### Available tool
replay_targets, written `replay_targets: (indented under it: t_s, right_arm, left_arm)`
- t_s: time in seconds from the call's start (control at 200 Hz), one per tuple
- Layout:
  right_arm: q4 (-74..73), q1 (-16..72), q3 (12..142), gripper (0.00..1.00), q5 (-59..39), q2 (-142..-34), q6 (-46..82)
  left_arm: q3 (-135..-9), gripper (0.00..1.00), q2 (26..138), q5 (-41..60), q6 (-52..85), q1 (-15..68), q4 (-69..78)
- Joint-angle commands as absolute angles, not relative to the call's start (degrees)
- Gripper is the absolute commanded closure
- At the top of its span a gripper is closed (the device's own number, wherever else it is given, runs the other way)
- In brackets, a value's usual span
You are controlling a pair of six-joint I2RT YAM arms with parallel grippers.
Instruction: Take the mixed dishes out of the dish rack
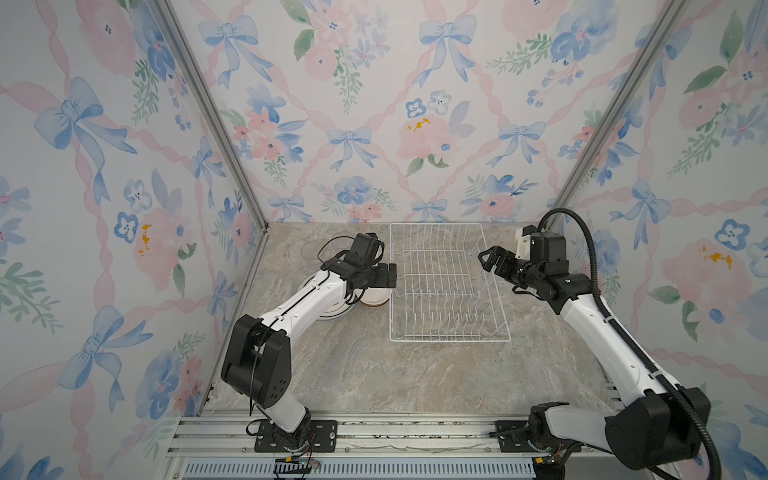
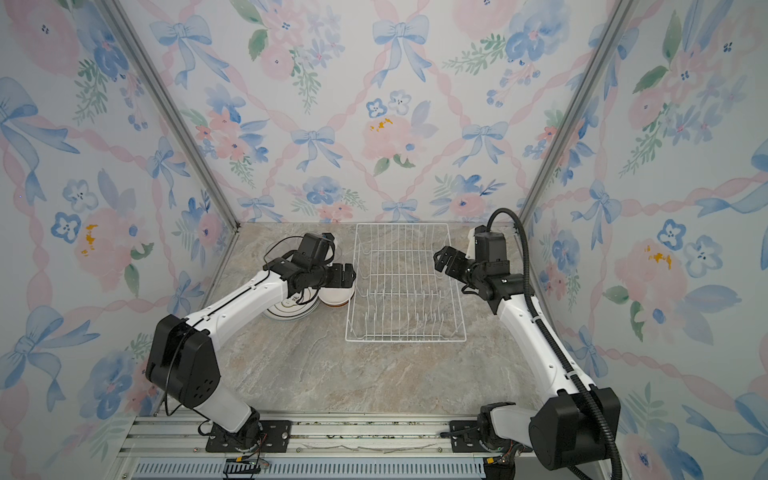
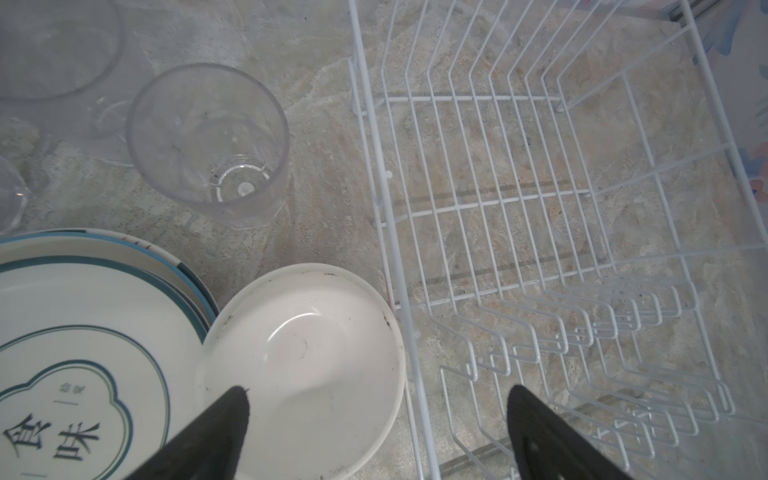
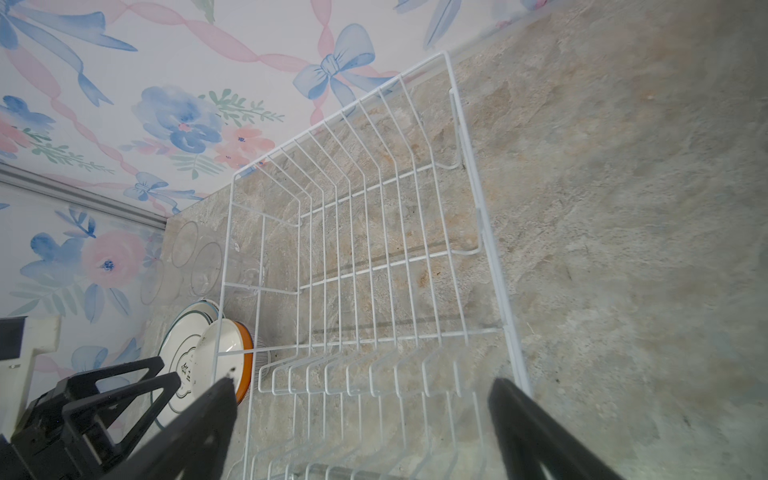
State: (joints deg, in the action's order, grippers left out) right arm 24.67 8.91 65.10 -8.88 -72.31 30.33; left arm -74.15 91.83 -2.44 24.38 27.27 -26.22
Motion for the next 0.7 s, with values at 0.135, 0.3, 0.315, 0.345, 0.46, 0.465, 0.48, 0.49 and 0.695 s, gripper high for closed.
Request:
replay_targets:
  t_s: [0.135,0.3,0.315,0.345,0.46,0.465,0.48,0.49,0.695]
  right_arm:
    - [20.4,7.5,60.4,0.03,12.6,-68.9,22.1]
    - [8.6,6.6,51.4,0.03,25.5,-65.2,17.3]
    - [7.7,6.5,50.6,0.03,25.7,-65.0,16.9]
    - [4.5,6.4,48.0,0.03,27.2,-64.3,16.2]
    - [-1.9,6.3,41.3,0.03,33.1,-62.1,16.4]
    - [-2.4,6.3,41.0,0.03,33.2,-62.0,16.4]
    - [-3.6,6.3,39.9,0.03,33.5,-61.7,16.3]
    - [-4.3,6.3,39.2,0.03,33.8,-61.5,16.2]
    - [-11.4,6.3,31.3,0.03,39.1,-61.4,16.8]
  left_arm:
    - [-66.0,0.02,83.5,-24.6,17.2,23.4,-11.7]
    - [-50.2,0.02,75.3,-23.2,17.4,16.0,9.3]
    - [-49.3,0.02,74.7,-23.4,17.1,15.4,10.7]
    - [-47.0,0.02,73.8,-24.0,16.4,14.8,12.5]
    - [-42.6,0.02,72.4,-26.6,12.9,12.6,18.4]
    - [-41.7,0.02,72.4,-26.7,12.8,12.4,18.6]
    - [-40.3,0.02,72.5,-26.9,12.7,12.2,19.5]
    - [-39.8,0.02,72.5,-27.1,12.6,12.1,20.1]
    - [-27.9,0.02,73.1,-20.8,10.1,8.9,38.2]
